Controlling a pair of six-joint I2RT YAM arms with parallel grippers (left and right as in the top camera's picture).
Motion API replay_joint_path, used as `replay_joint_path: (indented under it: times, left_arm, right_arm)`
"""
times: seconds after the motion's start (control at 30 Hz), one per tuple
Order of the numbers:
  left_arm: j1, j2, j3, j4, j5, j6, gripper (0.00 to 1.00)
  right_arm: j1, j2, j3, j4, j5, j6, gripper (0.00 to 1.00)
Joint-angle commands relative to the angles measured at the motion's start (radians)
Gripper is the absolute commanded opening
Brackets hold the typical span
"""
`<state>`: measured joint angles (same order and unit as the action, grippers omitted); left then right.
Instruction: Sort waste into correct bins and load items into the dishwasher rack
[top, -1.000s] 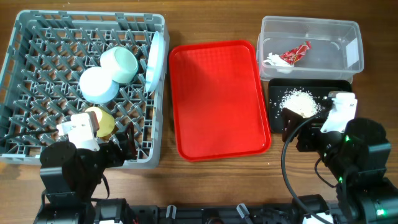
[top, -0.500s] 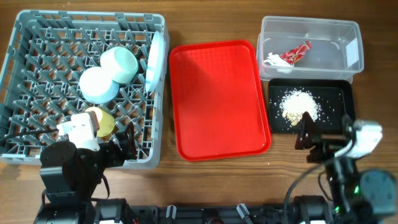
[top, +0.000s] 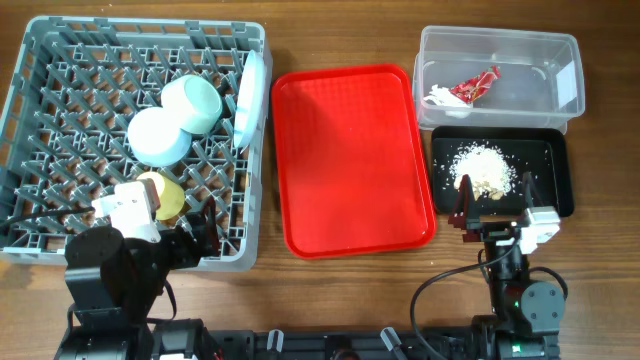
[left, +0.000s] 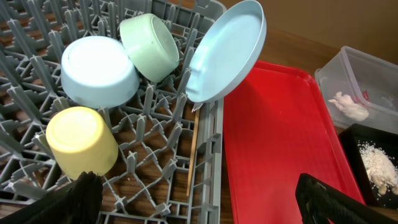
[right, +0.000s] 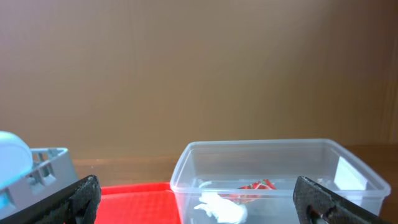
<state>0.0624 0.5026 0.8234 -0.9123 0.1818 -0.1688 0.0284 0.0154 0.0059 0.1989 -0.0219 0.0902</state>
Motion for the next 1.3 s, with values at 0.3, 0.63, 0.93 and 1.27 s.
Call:
replay_joint_path:
  times: [0.3,0.63,0.93,1.27]
  left_arm:
    - [0.005,-0.005,-0.003,0.003,0.011,0.020,1.00]
    - [0.005,-0.006,-0.003,0.002,0.011,0.020,1.00]
    - [-0.126,-0.401,-0.583,0.559,-0.019,-0.091,1.00]
    - [-0.141,-0.499,-0.818,0.843,-0.105,0.005,1.00]
  right_arm:
    - [0.004,-0.011,-0.001,-0.196,-0.065,-0.035,1.00]
    - [0.004,-0.011,-0.001,-0.196,-0.065,-0.035,1.00]
    - [0.004,-0.011,-0.001,-0.196,-0.065,-0.036,1.00]
    - [0.004,-0.011,-0.001,-0.195,-0.065,-0.036,1.00]
